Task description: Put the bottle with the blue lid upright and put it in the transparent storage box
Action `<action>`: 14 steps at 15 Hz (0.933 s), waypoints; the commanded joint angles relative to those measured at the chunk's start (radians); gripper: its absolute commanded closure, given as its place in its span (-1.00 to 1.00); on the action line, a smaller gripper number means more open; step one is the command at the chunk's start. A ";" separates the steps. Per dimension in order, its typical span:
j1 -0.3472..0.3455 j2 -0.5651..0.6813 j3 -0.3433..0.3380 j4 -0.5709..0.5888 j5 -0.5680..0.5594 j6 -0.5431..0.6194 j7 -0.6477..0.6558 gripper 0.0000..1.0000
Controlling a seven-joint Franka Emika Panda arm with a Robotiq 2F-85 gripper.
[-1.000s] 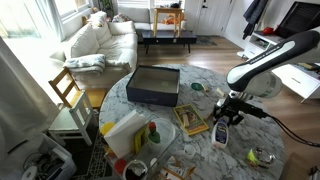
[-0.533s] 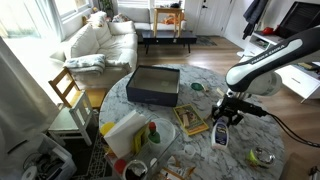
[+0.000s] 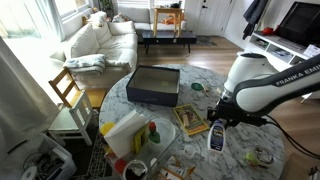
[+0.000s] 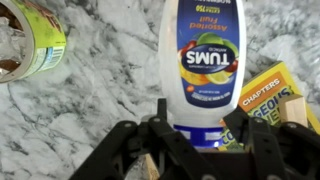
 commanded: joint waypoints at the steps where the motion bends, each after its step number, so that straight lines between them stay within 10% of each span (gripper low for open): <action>1: 0.011 -0.115 0.019 -0.115 -0.232 0.063 0.222 0.32; 12: -0.049 -0.171 0.165 -0.158 -0.925 0.010 0.903 0.32; 14: -0.021 -0.140 0.133 -0.198 -0.724 0.153 0.728 0.32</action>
